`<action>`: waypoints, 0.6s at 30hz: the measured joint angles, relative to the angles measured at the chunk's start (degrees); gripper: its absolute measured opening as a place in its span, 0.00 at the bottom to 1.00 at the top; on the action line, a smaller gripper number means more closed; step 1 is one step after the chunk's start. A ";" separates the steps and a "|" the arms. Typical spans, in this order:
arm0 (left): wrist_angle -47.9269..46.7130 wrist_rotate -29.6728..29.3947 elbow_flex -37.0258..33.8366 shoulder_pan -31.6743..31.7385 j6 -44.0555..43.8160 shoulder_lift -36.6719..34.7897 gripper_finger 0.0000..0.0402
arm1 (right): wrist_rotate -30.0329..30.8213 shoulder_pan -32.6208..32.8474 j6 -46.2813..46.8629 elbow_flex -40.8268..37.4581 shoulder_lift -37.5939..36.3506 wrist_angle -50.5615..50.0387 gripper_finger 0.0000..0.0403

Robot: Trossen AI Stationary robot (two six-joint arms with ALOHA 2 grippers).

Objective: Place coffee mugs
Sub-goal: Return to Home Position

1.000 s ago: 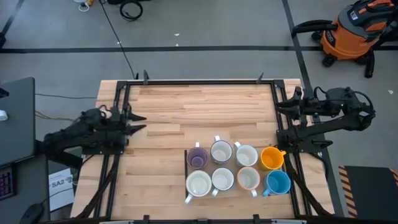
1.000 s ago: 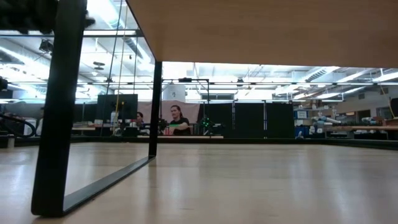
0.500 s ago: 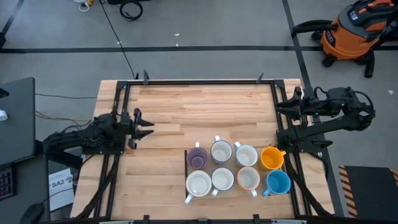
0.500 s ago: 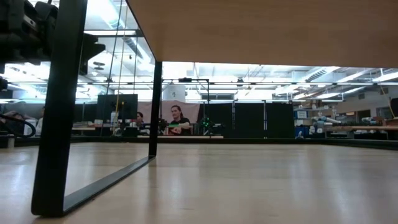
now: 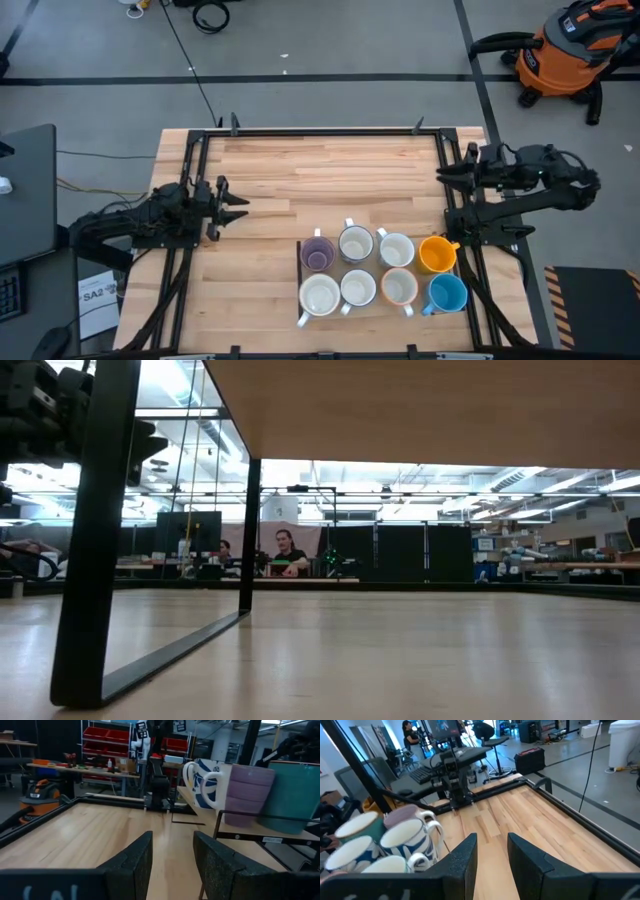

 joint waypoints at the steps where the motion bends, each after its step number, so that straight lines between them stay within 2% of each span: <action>1: 0.00 -0.06 0.00 0.00 -0.02 0.00 0.37 | 0.04 0.00 -0.01 -0.90 -0.09 0.54 0.28; 6: 0.02 -0.16 0.00 0.00 -0.08 0.01 0.37 | 0.66 0.01 -0.11 -4.55 -2.40 4.46 0.28; 18: 0.02 -0.19 -0.02 0.01 -0.10 0.00 0.37 | 0.62 0.02 -3.16 -14.60 -14.59 11.29 0.28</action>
